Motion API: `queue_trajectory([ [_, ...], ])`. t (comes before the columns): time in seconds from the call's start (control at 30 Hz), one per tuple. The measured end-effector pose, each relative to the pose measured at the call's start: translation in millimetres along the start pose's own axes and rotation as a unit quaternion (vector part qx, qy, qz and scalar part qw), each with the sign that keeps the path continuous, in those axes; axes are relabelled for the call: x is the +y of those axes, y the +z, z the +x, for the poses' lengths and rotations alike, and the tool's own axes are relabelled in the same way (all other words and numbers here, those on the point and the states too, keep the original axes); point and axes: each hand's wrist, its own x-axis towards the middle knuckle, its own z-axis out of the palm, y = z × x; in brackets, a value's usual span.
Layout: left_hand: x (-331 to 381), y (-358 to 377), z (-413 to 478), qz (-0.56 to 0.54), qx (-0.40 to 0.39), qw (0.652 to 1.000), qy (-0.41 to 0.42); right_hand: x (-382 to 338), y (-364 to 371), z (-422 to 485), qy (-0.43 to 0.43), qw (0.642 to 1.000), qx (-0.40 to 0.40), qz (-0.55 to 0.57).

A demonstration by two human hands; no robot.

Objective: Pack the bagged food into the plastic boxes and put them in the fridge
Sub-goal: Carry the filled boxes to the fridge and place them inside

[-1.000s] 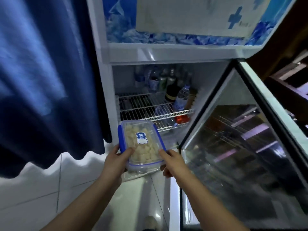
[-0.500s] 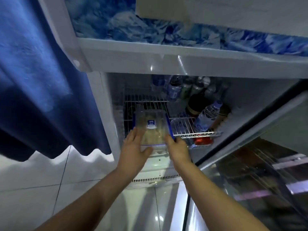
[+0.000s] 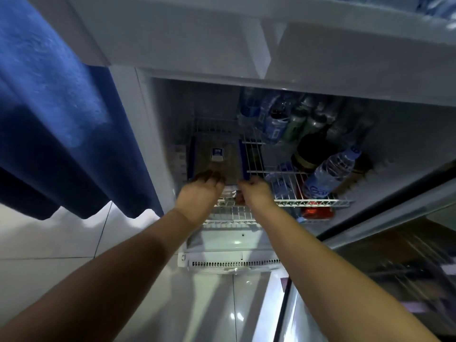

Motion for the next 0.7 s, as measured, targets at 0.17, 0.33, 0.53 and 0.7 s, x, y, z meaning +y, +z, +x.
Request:
queue_trajectory([
  [0.17,6,11,-3,-0.013,0.019,1.0,-0.01,23,-8,-8,-0.12,0.974,0.055,-0.184],
  [0.33,14,11,-9,-0.027,0.03,0.999,-0.017,38,-27,-31,-0.182,0.928,0.056,-0.32],
  [0.53,18,-28,-55,-0.041,0.051,0.996,-0.052,40,-38,-67,-0.293,0.771,0.034,-0.565],
  [0.7,1,-65,-144,-0.023,0.029,0.988,-0.152,37,-4,-111,-0.369,0.68,0.003,-0.634],
])
